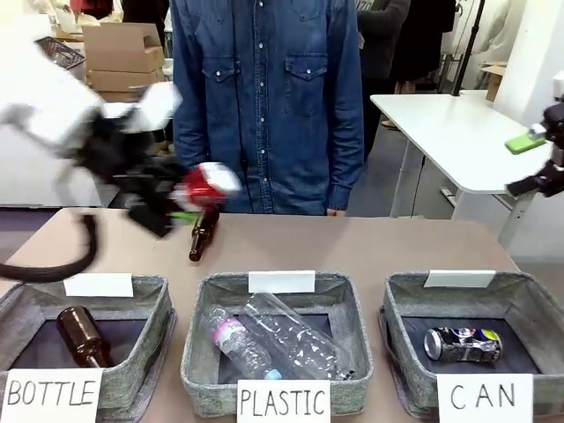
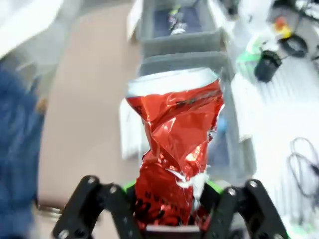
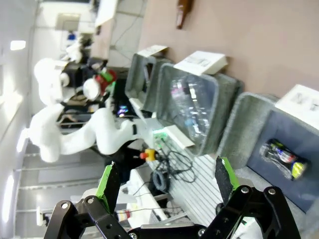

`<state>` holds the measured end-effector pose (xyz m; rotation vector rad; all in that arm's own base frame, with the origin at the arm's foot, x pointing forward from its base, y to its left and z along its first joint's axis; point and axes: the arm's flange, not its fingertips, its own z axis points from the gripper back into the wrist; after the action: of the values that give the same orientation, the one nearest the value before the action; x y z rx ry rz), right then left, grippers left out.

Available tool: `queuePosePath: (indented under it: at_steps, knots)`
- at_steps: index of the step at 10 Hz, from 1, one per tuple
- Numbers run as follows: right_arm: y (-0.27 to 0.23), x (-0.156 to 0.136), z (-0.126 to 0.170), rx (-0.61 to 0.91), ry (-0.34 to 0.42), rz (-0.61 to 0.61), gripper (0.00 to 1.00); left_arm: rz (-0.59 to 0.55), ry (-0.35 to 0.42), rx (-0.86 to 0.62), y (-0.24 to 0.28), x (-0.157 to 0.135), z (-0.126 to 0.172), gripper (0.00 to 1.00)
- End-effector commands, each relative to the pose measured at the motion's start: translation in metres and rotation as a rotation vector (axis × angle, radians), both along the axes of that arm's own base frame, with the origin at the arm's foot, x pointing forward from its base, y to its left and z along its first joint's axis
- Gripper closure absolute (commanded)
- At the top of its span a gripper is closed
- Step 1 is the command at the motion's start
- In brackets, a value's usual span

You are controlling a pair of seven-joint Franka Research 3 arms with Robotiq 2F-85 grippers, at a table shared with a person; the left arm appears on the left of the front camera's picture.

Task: Sort the can waste into the basket.
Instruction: Pick up the can waste from the table and place it in the right Fabric basket.

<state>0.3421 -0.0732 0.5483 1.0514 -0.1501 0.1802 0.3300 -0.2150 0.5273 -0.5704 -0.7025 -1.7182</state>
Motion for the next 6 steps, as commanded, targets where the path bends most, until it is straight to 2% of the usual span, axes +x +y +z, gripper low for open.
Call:
queuePosePath:
  at_steps: [1,2,3,4,5,6]
  knots:
    - [-0.063,-0.047,0.043,-0.305,-0.022,-0.119,0.00,-0.156,-0.051,-0.078,-0.087,0.020,0.021,0.81]
    - [-0.094,-0.075,0.050,-0.511,-0.026,-0.166,0.00,-0.085,-0.011,-0.037,-0.152,0.019,0.016,0.81]
    - [-0.112,-0.091,0.046,-0.642,-0.053,-0.174,0.00,0.067,0.072,-0.074,-0.210,0.021,0.006,0.81]
    - [-0.124,-0.102,0.035,-0.683,-0.018,-0.201,0.00,0.068,0.136,0.002,-0.256,0.019,-0.013,0.81]
    - [-0.133,-0.106,0.024,-0.638,-0.019,-0.300,0.00,0.080,0.131,0.018,-0.304,0.020,-0.032,0.81]
    - [-0.139,-0.108,0.009,-0.536,-0.024,-0.369,0.00,0.108,0.185,0.063,-0.351,0.024,-0.051,0.81]
